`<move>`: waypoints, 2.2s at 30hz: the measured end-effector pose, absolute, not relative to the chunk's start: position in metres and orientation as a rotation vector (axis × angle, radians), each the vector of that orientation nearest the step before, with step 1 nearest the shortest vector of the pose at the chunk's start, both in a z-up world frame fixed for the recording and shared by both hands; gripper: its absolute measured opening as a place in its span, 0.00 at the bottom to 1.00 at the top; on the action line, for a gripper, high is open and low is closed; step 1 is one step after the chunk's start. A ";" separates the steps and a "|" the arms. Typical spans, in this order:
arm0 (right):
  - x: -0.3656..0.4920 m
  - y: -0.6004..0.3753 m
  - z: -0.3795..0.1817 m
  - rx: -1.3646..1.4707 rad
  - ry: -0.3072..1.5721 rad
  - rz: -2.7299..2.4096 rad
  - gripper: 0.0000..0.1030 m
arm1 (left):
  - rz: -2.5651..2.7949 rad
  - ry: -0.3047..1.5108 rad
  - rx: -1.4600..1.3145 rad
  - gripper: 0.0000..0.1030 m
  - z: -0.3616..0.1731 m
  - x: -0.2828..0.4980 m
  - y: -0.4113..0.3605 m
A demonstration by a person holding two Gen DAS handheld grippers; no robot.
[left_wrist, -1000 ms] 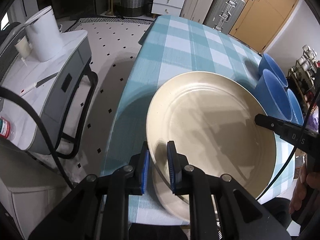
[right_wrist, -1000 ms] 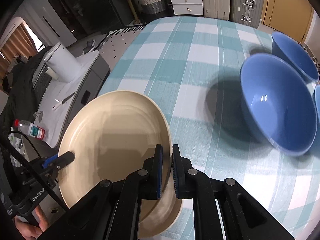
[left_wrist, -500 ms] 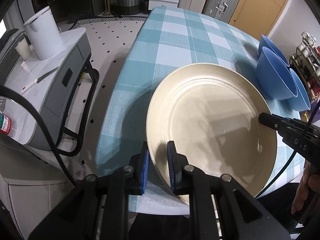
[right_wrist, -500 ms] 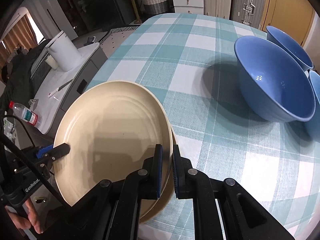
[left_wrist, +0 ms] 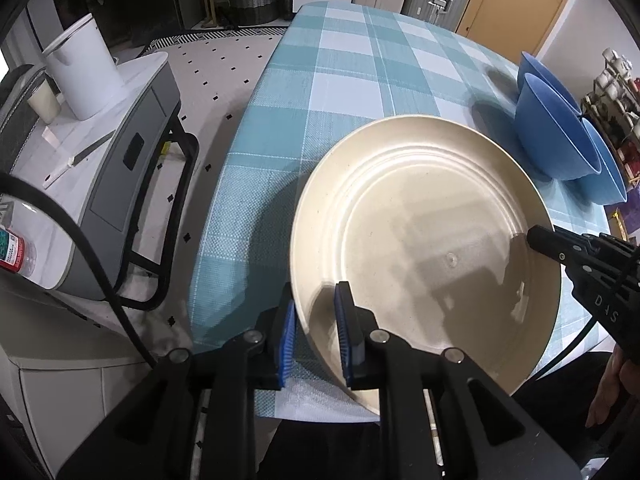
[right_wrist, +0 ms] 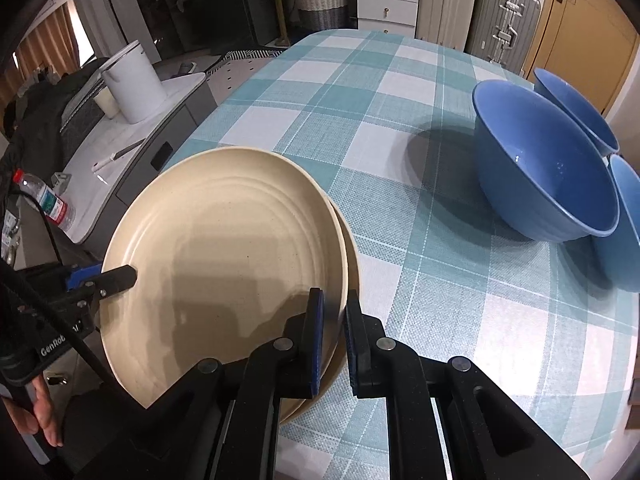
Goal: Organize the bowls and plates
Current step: 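Lift the stacked cream plates with both grippers and carry them over the remaining plate, then lower the held plates onto the cream plate and open both grippers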
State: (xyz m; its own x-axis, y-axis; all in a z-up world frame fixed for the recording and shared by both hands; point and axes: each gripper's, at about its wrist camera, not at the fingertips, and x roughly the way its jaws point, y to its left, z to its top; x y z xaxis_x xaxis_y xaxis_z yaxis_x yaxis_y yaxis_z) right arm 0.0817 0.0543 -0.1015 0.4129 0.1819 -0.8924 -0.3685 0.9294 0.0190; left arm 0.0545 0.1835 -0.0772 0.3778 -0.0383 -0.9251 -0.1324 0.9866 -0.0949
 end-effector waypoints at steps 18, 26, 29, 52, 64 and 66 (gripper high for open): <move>0.072 0.051 -0.106 -0.305 1.056 0.324 0.11 | 0.103 1.224 -0.005 0.40 -0.079 0.059 0.172; 0.079 0.039 -0.108 -0.190 1.084 0.363 0.11 | 0.066 1.224 -0.054 0.48 -0.084 0.057 0.180; 0.082 0.035 -0.109 -0.145 1.093 0.380 0.11 | 0.057 1.220 -0.070 0.48 -0.084 0.057 0.182; 0.094 0.024 -0.132 0.043 1.162 0.448 0.19 | -0.040 1.233 -0.207 0.47 -0.088 0.063 0.175; 0.108 0.015 -0.129 0.060 1.143 0.398 0.20 | -0.056 1.241 -0.192 0.48 -0.089 0.084 0.165; 0.113 0.013 -0.128 0.065 1.145 0.398 0.20 | -0.053 1.237 -0.194 0.48 -0.090 0.090 0.165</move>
